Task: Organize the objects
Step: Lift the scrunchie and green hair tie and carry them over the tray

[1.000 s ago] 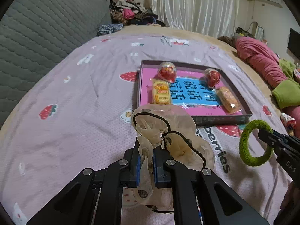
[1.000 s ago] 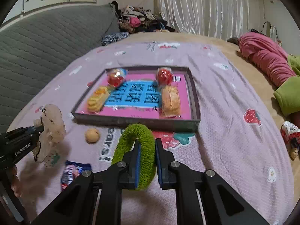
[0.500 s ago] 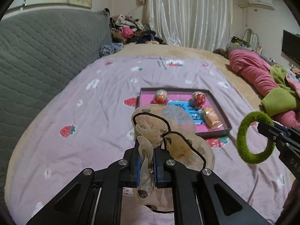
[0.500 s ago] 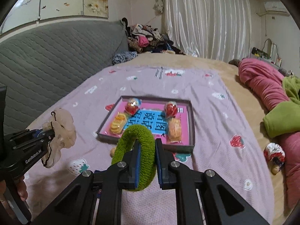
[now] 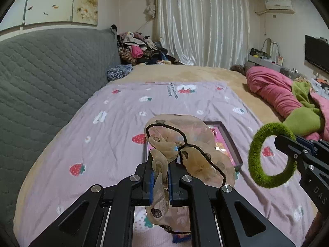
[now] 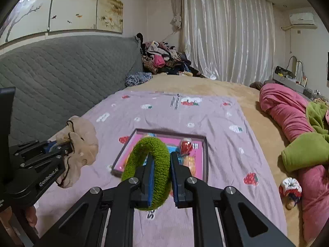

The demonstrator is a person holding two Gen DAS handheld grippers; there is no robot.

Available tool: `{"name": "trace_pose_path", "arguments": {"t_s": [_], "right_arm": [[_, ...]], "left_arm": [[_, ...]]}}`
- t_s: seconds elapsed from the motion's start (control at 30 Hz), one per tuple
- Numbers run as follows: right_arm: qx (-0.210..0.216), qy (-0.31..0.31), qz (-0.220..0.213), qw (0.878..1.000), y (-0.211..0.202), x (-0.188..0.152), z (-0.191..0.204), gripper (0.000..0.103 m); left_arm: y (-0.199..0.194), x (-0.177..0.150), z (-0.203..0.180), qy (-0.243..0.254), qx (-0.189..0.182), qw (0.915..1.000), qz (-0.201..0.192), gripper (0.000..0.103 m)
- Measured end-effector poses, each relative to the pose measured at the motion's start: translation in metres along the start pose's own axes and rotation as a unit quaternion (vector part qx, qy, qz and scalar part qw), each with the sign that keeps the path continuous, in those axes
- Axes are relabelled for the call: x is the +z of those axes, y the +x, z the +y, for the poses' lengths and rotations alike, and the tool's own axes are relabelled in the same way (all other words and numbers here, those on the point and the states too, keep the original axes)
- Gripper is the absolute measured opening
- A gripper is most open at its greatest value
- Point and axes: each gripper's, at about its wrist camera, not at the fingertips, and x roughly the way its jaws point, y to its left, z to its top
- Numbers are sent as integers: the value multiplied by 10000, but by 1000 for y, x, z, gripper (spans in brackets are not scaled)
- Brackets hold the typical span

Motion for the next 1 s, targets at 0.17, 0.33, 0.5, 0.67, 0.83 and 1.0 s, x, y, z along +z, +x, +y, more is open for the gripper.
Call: {"name": "trace_pose_path", "arguments": {"t_s": [0.17,0.33,0.5,0.67,0.83,1.0], "right_arm": [[-1,-22,-115,9999,10,17,-4,15],[-48,-98,-208,9997,26,34,-9,15],[-15,-89,-266,9996,49,48,-13,15],[15,-49,-323,9995,73,53,-17,15],[117,66,-244,9996,109,45,-23,15],[184,138,-76,9997,146,25,-27,15]], "left_arm": [[13,22,-2,23,27,10000,-83,10],[33,42,-4,31,-8,9998,-172,10],[62,57,-8,-17,-45,9998,-176,10],[100,63,-8,-124,-110,9998,-116,10],[135,53,-8,-140,-83,9998,-78,10],[174,34,-10,-154,-48,9998,104,10]]}}
